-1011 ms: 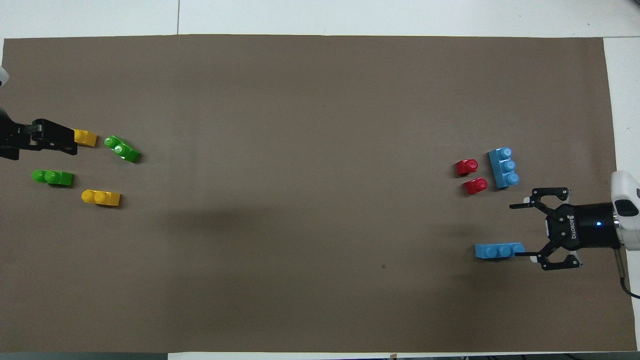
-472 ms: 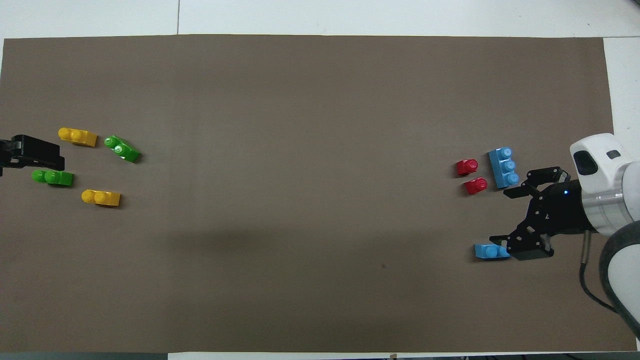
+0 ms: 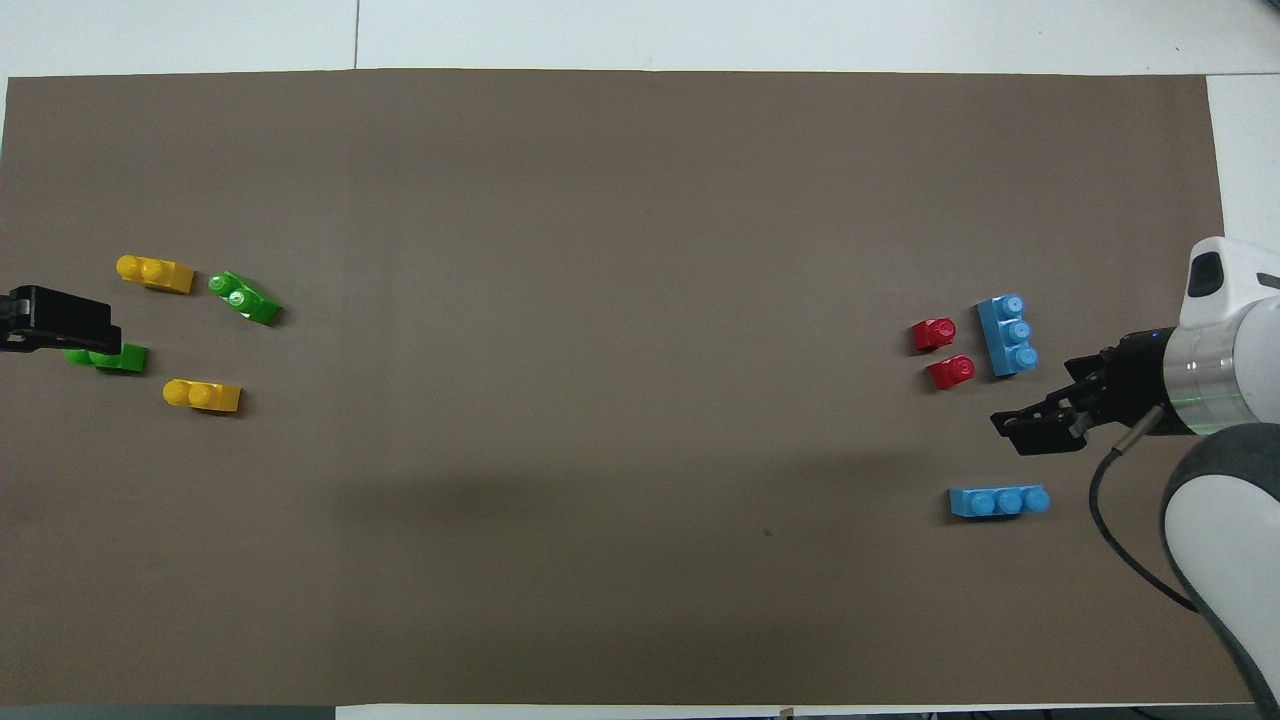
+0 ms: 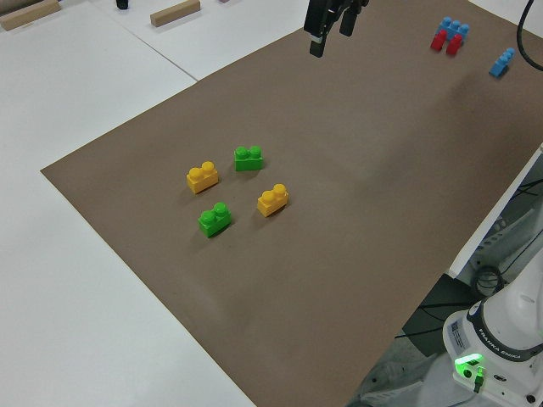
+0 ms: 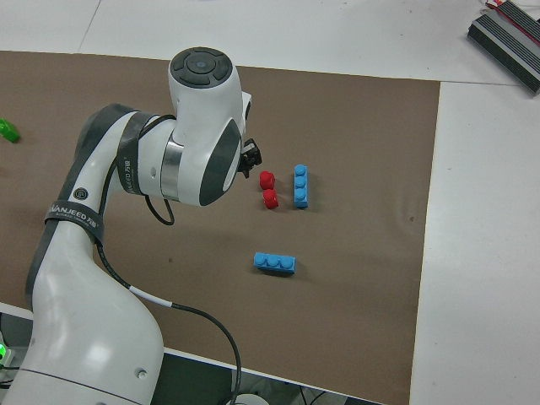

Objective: Remove green block with left arm and hold with right

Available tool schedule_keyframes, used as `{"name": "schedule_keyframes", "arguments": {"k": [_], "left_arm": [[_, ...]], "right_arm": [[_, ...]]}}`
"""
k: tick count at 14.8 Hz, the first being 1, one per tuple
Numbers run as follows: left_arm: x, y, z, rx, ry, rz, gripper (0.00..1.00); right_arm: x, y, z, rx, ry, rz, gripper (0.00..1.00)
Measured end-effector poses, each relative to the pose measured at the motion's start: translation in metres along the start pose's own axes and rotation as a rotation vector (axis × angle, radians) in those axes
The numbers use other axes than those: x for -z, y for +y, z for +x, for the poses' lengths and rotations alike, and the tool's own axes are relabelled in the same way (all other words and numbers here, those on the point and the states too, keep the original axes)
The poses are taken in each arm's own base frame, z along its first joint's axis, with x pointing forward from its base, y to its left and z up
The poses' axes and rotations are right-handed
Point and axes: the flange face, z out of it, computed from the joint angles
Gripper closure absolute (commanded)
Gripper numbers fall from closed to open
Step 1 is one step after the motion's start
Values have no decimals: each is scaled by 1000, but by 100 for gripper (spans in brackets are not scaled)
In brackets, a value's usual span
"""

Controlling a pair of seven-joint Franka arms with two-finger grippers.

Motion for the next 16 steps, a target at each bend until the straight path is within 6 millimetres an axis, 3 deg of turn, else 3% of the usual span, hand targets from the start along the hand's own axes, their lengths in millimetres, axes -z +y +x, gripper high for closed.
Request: {"name": "schedule_keyframes", "arguments": {"k": [3, 6, 8, 11, 16], "left_arm": [[1, -1, -1, 2, 1, 0, 0], [0, 0, -1, 3, -1, -19, 0], [-1, 1, -1, 3, -2, -25, 0], [-1, 2, -1, 2, -2, -34, 0], [-1, 2, -1, 1, -3, -37, 0]], "right_arm": [[20, 7, 16, -114, -11, -59, 0], [53, 20, 49, -183, -71, -78, 0], [63, 30, 68, -232, -88, -81, 0], [61, 46, 69, -265, -108, -80, 0], [62, 49, 53, -296, -167, -60, 0]]}}
